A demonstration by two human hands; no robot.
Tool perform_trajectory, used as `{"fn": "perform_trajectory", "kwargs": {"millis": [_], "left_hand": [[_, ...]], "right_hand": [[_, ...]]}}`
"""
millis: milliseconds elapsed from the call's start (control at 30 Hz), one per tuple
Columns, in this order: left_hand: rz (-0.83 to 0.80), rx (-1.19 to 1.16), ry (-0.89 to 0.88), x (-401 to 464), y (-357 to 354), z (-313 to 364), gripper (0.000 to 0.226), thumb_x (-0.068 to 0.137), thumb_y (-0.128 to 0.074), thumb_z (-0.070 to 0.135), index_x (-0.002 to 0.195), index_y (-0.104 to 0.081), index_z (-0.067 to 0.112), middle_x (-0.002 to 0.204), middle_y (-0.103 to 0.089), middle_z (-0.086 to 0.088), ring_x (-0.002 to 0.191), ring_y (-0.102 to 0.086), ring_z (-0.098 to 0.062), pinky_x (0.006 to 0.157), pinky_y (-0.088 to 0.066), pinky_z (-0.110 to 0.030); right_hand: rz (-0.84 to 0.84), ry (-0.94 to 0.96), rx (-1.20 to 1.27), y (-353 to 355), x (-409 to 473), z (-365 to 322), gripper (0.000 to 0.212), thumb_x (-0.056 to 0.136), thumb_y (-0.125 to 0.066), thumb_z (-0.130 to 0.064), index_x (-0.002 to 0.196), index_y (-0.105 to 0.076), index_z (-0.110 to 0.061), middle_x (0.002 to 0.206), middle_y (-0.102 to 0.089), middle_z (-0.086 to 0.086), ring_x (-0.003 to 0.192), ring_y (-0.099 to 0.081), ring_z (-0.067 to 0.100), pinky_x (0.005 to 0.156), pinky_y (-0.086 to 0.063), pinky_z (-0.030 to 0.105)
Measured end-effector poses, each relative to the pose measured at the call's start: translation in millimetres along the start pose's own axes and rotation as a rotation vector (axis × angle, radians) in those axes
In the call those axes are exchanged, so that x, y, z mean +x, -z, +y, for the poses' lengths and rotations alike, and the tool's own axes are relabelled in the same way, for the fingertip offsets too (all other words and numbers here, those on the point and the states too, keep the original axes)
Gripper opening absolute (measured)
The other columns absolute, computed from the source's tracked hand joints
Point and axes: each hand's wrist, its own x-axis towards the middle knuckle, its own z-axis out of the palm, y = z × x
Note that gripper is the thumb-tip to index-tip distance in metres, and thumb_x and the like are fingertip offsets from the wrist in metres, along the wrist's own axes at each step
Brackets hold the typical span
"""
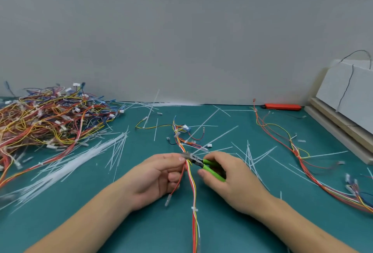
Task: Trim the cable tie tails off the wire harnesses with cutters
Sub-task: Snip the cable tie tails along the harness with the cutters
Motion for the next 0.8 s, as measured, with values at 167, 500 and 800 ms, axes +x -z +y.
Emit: {"fn": "perform_trajectory", "kwargs": {"millis": [167, 500, 800], "left_hand": [[-0.002, -0.001, -0.002, 0.7, 0.2, 0.0, 0.009, 0.092, -0.066, 0.015, 0.094, -0.074, 0.012, 0.066, -0.046, 0.006, 0.052, -0.04, -0.007, 0.054, -0.036, -0.021], [-0.022, -0.023, -0.003, 2.0, 0.7, -1.1, 0.011, 0.093, -0.064, 0.013, 0.101, -0.071, 0.009, 0.065, -0.052, 0.007, 0.051, -0.04, -0.006, 0.052, -0.036, -0.019], [-0.027, -0.031, -0.002, 2.0, 3.2, -1.4, 0.011, 0.09, -0.071, 0.015, 0.1, -0.071, 0.011, 0.07, -0.047, 0.004, 0.052, -0.039, -0.007, 0.053, -0.036, -0.02]], "right_hand": [[0.005, 0.002, 0.001, 1.4, 1.0, 0.8, 0.035, 0.087, -0.054, -0.067, 0.104, -0.062, -0.037, 0.091, -0.062, -0.02, 0.091, -0.058, 0.004, 0.076, -0.042, 0.016], [0.011, 0.003, 0.017, 1.4, 0.0, 0.0, 0.04, 0.087, -0.054, -0.066, 0.109, -0.065, -0.034, 0.095, -0.064, -0.017, 0.093, -0.059, 0.005, 0.082, -0.047, 0.02], [-0.015, -0.014, 0.009, 0.0, 0.9, -0.8, 0.033, 0.089, -0.054, -0.065, 0.094, -0.06, -0.033, 0.08, -0.059, -0.015, 0.076, -0.055, 0.01, 0.068, -0.045, 0.024]]}}
